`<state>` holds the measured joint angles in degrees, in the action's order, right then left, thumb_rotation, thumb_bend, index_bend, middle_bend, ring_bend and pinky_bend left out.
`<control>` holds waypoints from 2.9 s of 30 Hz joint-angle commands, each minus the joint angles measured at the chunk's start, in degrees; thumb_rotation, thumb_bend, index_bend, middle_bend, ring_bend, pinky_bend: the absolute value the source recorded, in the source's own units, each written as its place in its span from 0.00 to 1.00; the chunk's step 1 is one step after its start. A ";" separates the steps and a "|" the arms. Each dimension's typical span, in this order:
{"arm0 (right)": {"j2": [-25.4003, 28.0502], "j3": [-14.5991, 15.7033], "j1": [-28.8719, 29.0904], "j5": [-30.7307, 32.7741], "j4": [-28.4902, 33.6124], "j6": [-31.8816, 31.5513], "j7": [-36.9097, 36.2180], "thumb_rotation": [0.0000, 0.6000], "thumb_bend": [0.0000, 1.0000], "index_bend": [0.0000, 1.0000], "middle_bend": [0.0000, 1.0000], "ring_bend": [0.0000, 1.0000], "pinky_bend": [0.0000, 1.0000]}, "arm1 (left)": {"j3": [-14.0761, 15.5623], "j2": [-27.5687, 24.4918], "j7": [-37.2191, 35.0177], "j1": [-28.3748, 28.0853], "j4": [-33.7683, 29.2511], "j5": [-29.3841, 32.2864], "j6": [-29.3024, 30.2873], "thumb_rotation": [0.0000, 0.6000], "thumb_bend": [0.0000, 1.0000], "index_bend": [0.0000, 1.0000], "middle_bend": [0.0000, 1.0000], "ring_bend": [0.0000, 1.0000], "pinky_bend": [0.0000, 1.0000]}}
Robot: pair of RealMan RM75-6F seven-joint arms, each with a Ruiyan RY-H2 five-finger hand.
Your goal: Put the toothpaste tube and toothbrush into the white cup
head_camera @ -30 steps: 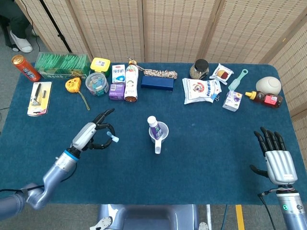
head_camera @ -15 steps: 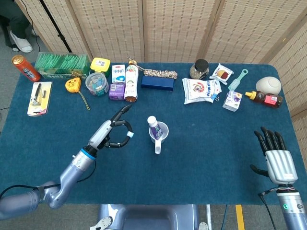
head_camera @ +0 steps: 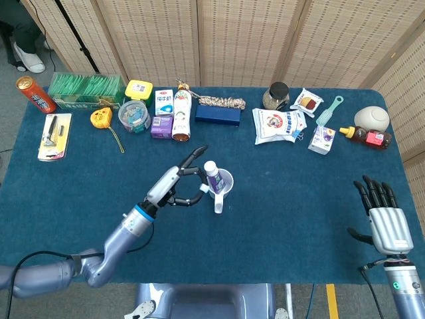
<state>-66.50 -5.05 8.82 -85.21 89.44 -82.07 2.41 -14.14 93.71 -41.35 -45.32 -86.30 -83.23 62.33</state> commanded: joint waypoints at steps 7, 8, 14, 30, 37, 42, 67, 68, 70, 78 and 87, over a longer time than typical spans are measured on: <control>0.01 -0.21 0.21 0.59 -0.60 0.60 -0.81 1.00 0.00 0.00 0.00 0.00 0.00 | -1.58 4.31 -0.75 -3.00 4.40 2.63 -3.75 1.00 0.45 0.62 0.00 0.00 0.00; 0.02 -0.23 0.23 0.65 -0.64 0.65 -0.91 1.00 0.00 0.00 0.00 0.00 0.00 | -1.75 4.77 -0.82 -3.26 4.98 2.82 -3.99 1.00 0.45 0.62 0.00 0.00 0.00; -0.01 -0.36 0.37 1.04 -1.10 1.05 -1.44 1.00 0.00 0.00 0.00 0.00 0.00 | -2.56 6.50 -2.09 -4.68 7.06 3.24 -5.26 1.00 0.45 0.62 0.00 0.00 0.00; 0.01 -0.33 0.54 1.05 -1.70 1.34 -2.35 1.00 0.00 0.00 0.00 0.00 0.00 | -3.15 7.01 -0.38 -5.45 7.13 4.24 -5.86 1.00 0.45 0.62 0.00 0.00 0.00; -0.06 -0.38 0.55 1.32 -1.75 1.42 -2.12 1.00 0.00 0.00 0.00 0.00 0.00 | -4.80 7.33 0.65 -6.90 6.75 5.35 -7.11 1.00 0.45 0.62 0.00 0.00 0.00; -0.17 -0.42 0.65 1.52 -1.88 1.65 -1.97 1.00 0.00 0.00 0.00 0.00 0.00 | -5.91 6.42 2.93 -7.66 4.55 5.79 -7.27 1.00 0.45 0.62 0.00 0.00 0.00; -0.10 -0.52 0.66 1.70 -2.17 1.63 -2.59 1.00 0.00 0.00 0.00 0.00 0.00 | -5.96 8.62 7.21 -9.07 8.95 10.57 -11.17 1.00 0.45 0.62 0.00 0.00 0.00; -0.05 -0.53 0.69 1.67 -2.13 1.66 -2.60 1.00 0.00 0.00 0.00 0.00 0.00 | -5.92 8.56 7.18 -9.05 8.90 10.69 -11.39 1.00 0.45 0.62 0.00 0.00 0.00; -0.06 -0.47 0.70 1.57 -2.03 1.65 -2.56 1.00 0.00 0.00 0.00 0.00 0.00 | -5.83 8.55 7.23 -9.09 9.07 10.85 -11.83 1.00 0.45 0.61 0.00 0.00 0.00; 0.08 -0.51 0.60 1.67 -1.96 1.52 -2.70 1.00 0.00 0.00 0.00 0.00 0.00 | -5.83 8.98 7.28 -9.11 9.55 11.10 -12.28 1.00 0.45 0.46 0.00 0.00 0.00; 0.08 -0.59 0.65 1.78 -2.15 1.61 -3.00 1.00 0.00 0.00 0.00 0.00 0.00 | -5.98 9.20 6.87 -9.23 9.70 10.98 -12.72 1.00 0.45 0.34 0.00 0.00 0.00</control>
<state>-66.42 -5.64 9.46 -83.43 87.29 -80.46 -0.59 -20.11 102.90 -34.48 -54.54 -76.60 -72.27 49.61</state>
